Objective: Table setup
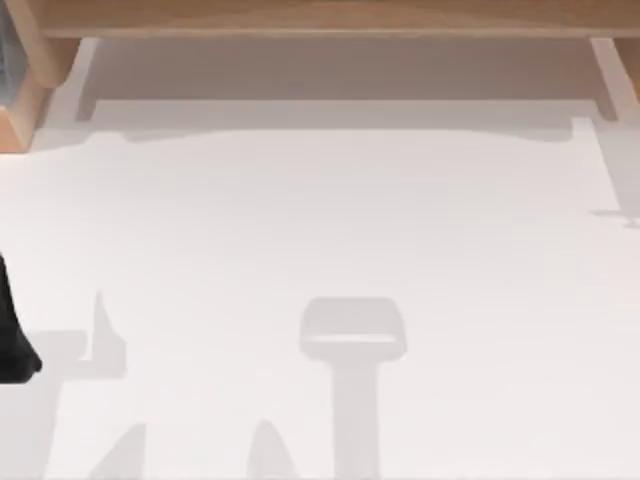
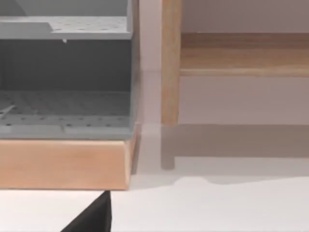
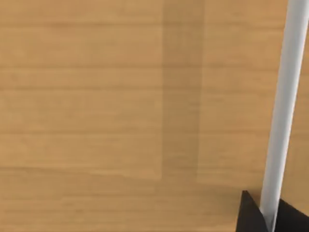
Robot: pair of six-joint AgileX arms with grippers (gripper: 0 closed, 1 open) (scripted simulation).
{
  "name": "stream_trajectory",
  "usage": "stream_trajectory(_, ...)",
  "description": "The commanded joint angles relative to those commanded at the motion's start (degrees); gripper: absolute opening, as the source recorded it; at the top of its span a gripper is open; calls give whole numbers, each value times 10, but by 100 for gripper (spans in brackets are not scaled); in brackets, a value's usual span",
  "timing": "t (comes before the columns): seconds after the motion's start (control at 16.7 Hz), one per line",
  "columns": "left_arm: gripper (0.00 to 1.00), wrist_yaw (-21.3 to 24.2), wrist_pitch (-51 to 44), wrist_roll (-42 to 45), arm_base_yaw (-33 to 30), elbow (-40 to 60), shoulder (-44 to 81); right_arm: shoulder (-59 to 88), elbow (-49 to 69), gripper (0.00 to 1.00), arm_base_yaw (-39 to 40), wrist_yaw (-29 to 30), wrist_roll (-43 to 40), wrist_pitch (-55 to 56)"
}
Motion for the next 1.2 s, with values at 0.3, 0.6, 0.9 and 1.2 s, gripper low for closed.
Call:
stream_trajectory(0.3,100,0,0,0,0,0,0,11,28,0,17,17,0,-21)
stream_trajectory(0.6,100,0,0,0,0,0,0,27,65,0,27,29,1,-43)
stream_trajectory(0.9,100,0,0,0,0,0,0,64,157,0,58,61,1,-96)
stream_trajectory(1.2,100,0,0,0,0,0,0,68,165,0,59,65,2,-104)
